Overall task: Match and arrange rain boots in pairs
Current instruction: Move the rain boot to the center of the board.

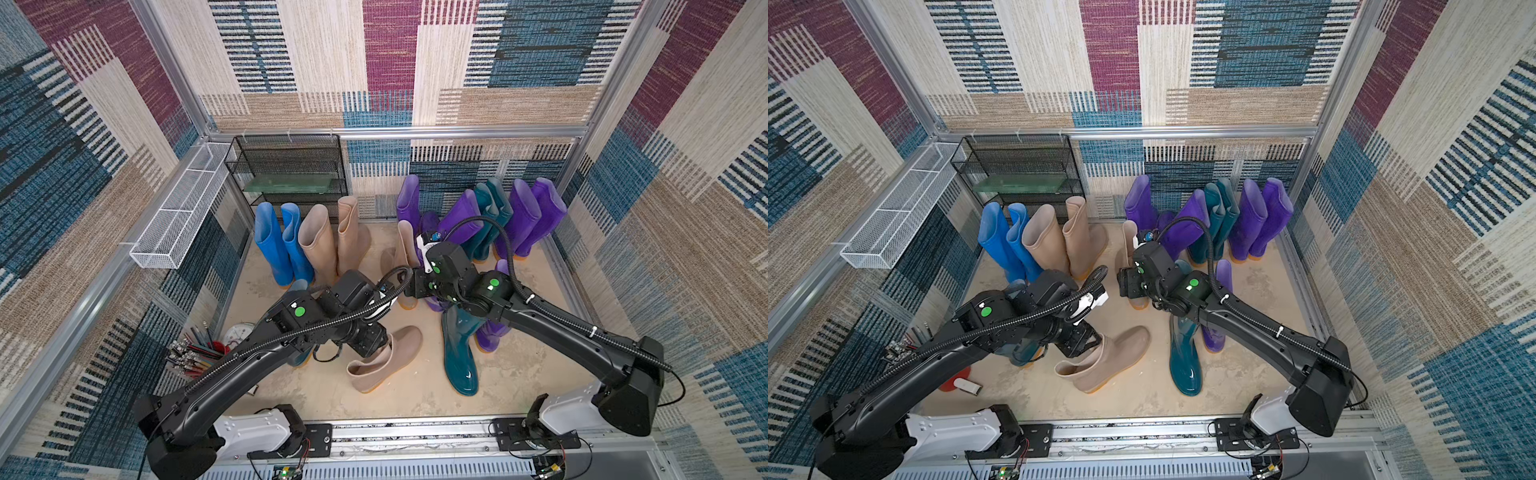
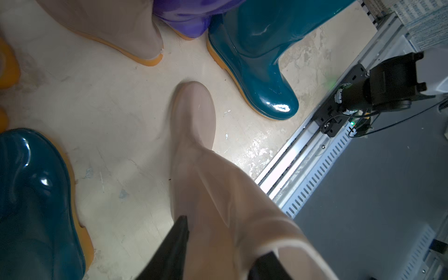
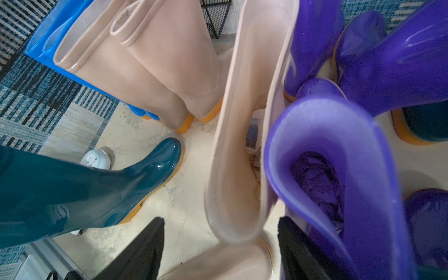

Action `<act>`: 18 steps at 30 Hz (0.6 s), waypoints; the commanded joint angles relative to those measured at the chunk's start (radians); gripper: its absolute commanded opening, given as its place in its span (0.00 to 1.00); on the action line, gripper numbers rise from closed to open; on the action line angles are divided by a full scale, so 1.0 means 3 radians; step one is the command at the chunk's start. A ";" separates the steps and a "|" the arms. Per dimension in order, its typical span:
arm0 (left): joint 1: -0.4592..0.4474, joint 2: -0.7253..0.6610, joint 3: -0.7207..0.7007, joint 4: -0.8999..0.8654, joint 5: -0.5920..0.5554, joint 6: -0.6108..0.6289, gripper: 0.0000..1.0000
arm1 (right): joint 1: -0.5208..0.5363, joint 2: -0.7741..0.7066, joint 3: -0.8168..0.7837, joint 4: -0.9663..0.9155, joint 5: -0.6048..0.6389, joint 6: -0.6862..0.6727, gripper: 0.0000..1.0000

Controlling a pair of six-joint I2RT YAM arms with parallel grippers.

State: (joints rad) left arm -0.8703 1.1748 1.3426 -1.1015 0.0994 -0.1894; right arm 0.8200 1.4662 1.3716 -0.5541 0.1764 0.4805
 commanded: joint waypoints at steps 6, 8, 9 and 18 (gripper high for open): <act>0.0006 -0.0089 -0.0044 0.0101 -0.0389 -0.0140 0.00 | -0.0115 0.0413 0.0505 -0.0187 0.0066 -0.0135 0.22; 0.0006 -0.0161 -0.0008 0.0116 -0.0470 -0.0188 0.00 | -0.0105 0.0413 0.0516 -0.0135 0.0063 -0.0169 0.06; 0.0008 -0.0190 0.0024 0.0116 -0.0556 -0.0210 0.00 | -0.0109 0.0410 0.0519 -0.0127 0.0061 -0.0179 0.03; 0.0086 -0.0132 0.0362 0.0429 -0.1130 -0.0513 0.00 | -0.0218 0.0329 0.0463 -0.0084 0.0042 -0.0207 0.00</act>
State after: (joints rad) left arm -0.8532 1.1149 1.4326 -1.0977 -0.1673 -0.2874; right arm 0.7631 1.5780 1.5131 -0.6182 0.1837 0.4286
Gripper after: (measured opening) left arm 0.069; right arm 0.103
